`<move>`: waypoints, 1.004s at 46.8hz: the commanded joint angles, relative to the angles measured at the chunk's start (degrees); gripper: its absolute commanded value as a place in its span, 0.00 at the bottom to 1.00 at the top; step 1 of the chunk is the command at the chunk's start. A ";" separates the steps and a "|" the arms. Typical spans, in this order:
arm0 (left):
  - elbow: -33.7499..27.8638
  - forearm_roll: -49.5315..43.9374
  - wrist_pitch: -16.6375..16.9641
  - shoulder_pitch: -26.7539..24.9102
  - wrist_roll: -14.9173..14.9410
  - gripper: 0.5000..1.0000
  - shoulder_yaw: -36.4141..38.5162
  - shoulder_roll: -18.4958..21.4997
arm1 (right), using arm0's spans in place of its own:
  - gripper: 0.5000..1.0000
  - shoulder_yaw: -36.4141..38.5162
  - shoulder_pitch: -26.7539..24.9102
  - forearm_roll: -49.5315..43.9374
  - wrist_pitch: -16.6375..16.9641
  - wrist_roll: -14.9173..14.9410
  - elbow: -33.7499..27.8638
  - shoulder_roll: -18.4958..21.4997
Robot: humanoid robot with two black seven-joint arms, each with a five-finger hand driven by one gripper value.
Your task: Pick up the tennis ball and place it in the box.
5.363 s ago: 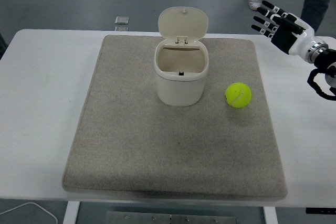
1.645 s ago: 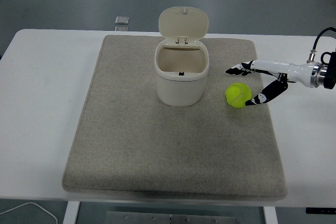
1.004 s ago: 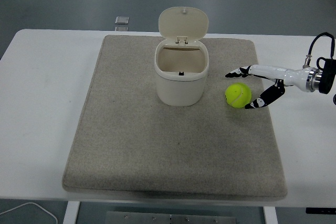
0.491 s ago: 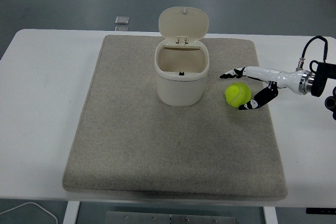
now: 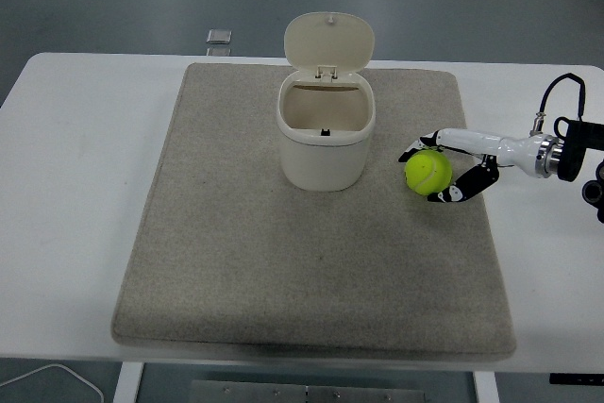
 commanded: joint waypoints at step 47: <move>0.00 0.00 -0.01 -0.01 0.00 0.98 0.00 0.00 | 0.00 1.05 8.07 5.32 4.31 0.06 5.18 -5.97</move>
